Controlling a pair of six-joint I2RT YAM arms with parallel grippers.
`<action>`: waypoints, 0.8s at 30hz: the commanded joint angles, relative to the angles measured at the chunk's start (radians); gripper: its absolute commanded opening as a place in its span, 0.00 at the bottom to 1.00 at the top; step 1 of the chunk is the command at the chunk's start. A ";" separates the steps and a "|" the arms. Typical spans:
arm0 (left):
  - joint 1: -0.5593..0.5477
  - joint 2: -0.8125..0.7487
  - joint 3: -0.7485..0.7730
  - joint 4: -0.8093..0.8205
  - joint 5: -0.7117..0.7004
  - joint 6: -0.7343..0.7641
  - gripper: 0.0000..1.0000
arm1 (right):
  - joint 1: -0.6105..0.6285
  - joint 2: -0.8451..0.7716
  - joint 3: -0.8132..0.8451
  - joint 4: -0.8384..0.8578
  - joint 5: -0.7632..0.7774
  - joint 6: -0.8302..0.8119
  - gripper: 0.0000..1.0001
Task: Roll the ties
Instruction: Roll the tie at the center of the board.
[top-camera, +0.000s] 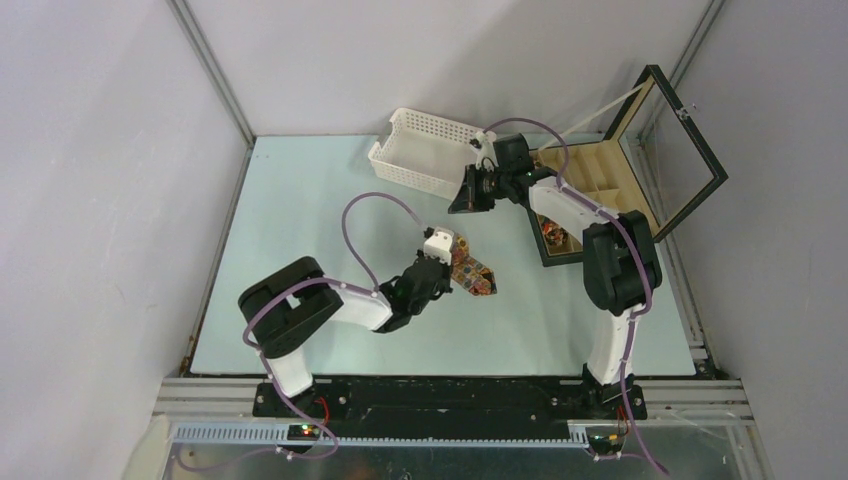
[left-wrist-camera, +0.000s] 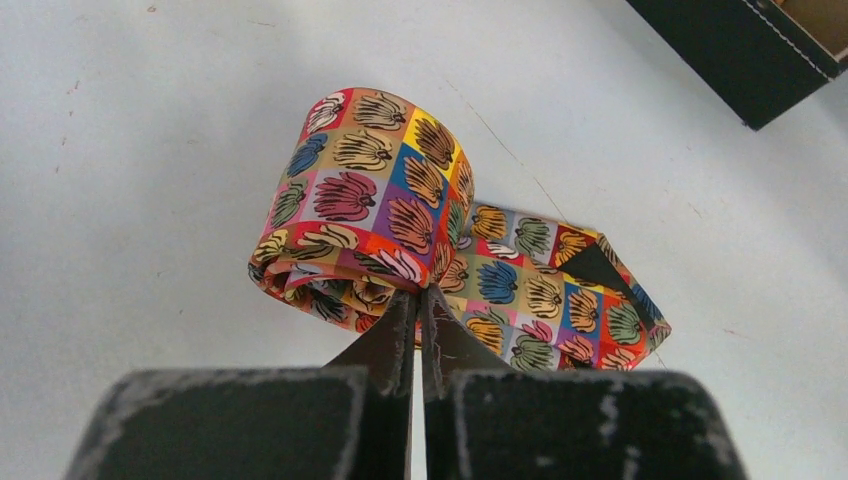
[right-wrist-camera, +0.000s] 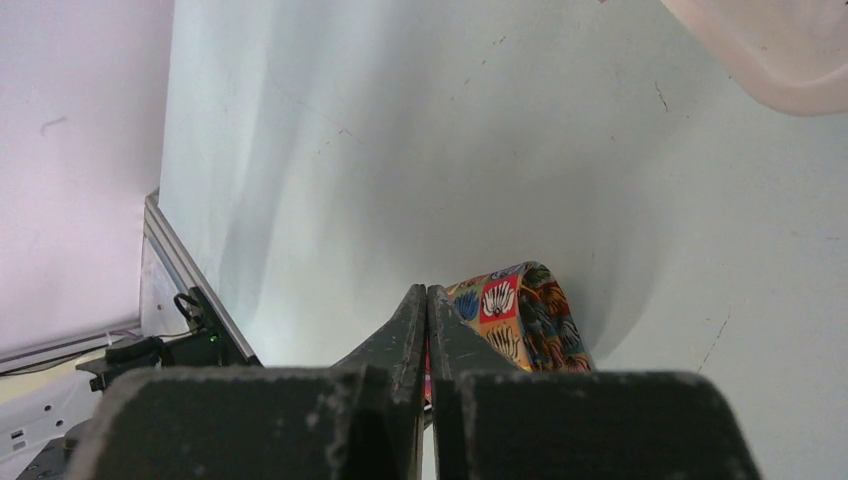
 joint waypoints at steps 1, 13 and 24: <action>-0.030 0.018 0.012 0.023 -0.046 0.066 0.00 | 0.002 0.018 0.039 -0.027 0.008 -0.021 0.00; -0.073 0.070 0.019 0.033 -0.058 0.091 0.00 | 0.039 0.042 0.044 -0.129 0.049 -0.047 0.00; -0.074 0.082 0.024 0.027 -0.062 0.082 0.00 | 0.067 0.037 -0.008 -0.174 0.142 -0.044 0.00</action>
